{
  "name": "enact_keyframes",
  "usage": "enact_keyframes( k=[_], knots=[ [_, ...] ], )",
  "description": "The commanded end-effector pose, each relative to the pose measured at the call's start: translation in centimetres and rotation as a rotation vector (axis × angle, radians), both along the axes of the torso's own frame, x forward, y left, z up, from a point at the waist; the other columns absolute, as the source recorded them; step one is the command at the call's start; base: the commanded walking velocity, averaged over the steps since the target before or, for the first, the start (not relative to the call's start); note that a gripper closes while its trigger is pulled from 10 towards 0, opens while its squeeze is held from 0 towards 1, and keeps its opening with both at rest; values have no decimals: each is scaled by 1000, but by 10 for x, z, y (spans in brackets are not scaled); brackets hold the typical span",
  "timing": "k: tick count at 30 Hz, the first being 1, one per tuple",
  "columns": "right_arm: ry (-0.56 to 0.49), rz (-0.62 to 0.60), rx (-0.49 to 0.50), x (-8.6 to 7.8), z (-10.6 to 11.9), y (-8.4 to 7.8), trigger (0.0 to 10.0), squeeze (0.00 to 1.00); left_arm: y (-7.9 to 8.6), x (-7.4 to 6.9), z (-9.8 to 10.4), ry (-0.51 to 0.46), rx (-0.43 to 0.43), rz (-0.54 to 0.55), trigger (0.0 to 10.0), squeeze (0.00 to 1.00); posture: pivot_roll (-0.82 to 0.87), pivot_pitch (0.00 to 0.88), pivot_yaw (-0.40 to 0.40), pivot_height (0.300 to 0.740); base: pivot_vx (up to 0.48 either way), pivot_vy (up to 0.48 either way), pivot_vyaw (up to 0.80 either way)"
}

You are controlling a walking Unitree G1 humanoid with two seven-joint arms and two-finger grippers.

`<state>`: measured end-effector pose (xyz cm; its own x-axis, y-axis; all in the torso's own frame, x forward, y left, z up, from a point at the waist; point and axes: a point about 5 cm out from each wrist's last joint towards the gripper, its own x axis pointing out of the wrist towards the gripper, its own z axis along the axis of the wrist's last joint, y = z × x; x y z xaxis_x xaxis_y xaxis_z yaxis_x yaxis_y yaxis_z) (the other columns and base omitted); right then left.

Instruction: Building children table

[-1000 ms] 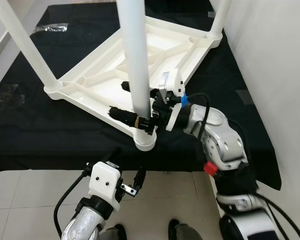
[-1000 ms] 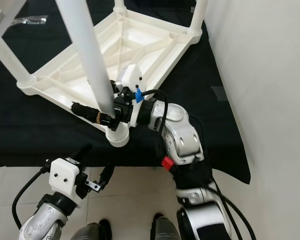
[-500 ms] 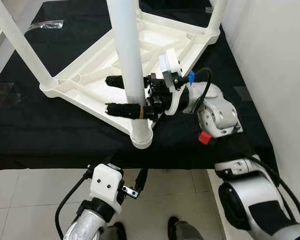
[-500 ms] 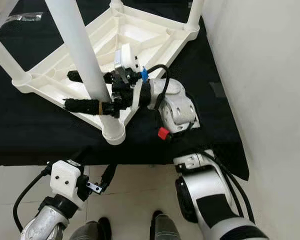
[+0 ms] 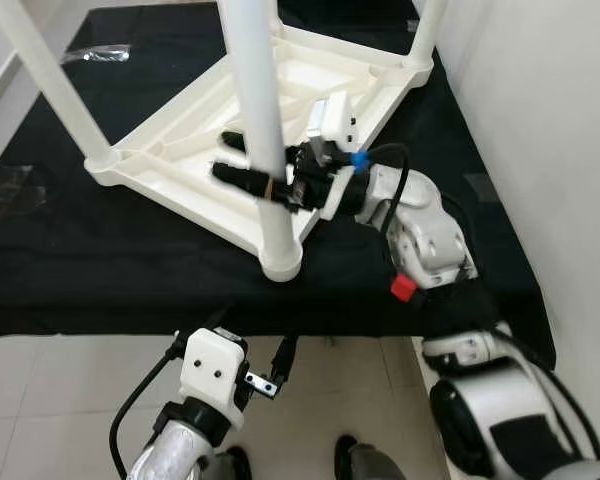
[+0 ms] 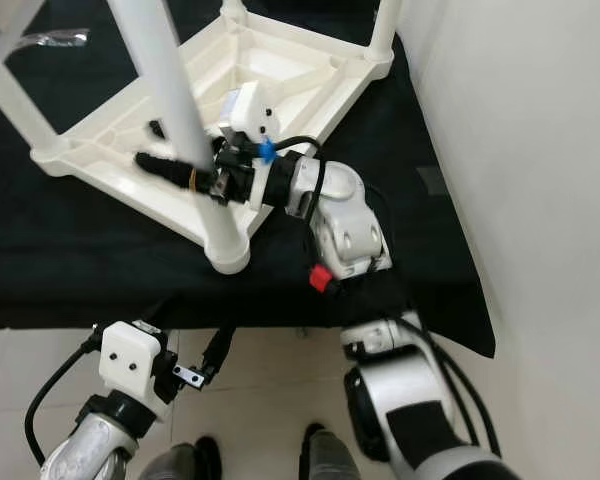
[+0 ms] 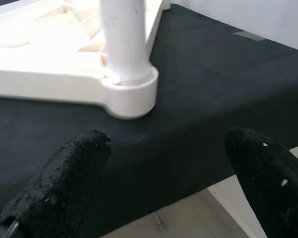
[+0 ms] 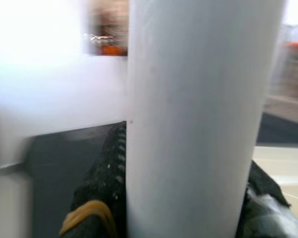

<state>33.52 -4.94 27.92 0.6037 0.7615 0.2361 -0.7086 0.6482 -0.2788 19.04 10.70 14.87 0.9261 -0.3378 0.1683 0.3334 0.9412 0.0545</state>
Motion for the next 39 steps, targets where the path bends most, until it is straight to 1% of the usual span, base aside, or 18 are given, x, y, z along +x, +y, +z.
enact_keyframes(
  k=[1,2,3,4,5,9,11,12,16,17,24,25,26,29,33,34,37,39],
  knots=[
    [156,-310,-155,-4,-52,-17,0,0,4,-3,-4,20,8,15,10000,0,52,286,-17,740,0,0,0],
    [197,-330,-169,-32,-74,-9,0,0,5,-2,-3,21,9,15,10000,0,42,297,-15,740,0,0,0],
    [225,-305,-170,-51,-85,-1,0,0,5,-1,-3,21,9,15,10000,0,34,299,-10,740,0,0,0],
    [225,-305,-170,-51,-85,-1,0,0,5,-1,-3,21,9,15,10000,0,34,299,-10,740,0,0,0],
    [215,-267,-188,-59,-89,4,0,0,5,1,-4,22,11,7,10000,0,34,285,-6,740,0,0,0],
    [168,-284,-201,-46,-83,2,0,0,5,3,-6,27,12,-7,10000,0,30,273,0,740,0,0,0],
    [132,-312,-188,-30,-73,3,314,0,6,7,-8,28,16,-2,10000,0,46,253,-8,740,0,0,0],
    [119,-322,-176,-25,-70,5,10000,0,6,8,-8,27,19,6,10000,0,49,247,-11,740,0,0,0],
    [110,-354,-164,-24,-66,6,10000,0,7,9,-9,25,23,15,10000,0,52,245,-13,740,0,0,0],
    [93,-383,-141,-21,-61,3,10000,1000,8,10,-9,23,26,29,10000,0,60,239,-18,740,0,0,0],
    [67,-454,-107,-19,-54,-16,10000,1000,12,14,-9,23,32,49,10000,0,54,230,-14,740,0,0,0],
    [56,-479,-108,-19,-55,-30,10000,1000,14,15,-10,31,41,49,10000,0,34,217,-5,740,0,0,0],
    [50,-492,-110,-20,-56,-38,10000,1000,15,16,-10,38,48,46,10000,0,34,217,-5,740,0,0,0],
    [43,-505,-110,-21,-56,-44,10000,1000,15,17,-11,45,54,43,10000,0,34,217,-5,740,0,0,0],
    [40,-575,-153,-33,-69,-70,10000,1000,25,36,-9,60,124,104,10000,0,-21,197,21,740,0,0,0],
    [40,-575,-153,-33,-69,-70,10000,1000,25,36,-9,60,124,104,10000,0,-21,197,21,740,0,0,0],
    [46,-599,-169,-38,-74,-81,10000,1000,30,49,-2,30,138,143,10000,0,-35,190,27,740,0,0,0],
    [50,-604,-166,-39,-74,-83,10000,1000,31,53,-1,24,139,148,10000,0,-48,186,32,740,0,0,0]
  ],
)
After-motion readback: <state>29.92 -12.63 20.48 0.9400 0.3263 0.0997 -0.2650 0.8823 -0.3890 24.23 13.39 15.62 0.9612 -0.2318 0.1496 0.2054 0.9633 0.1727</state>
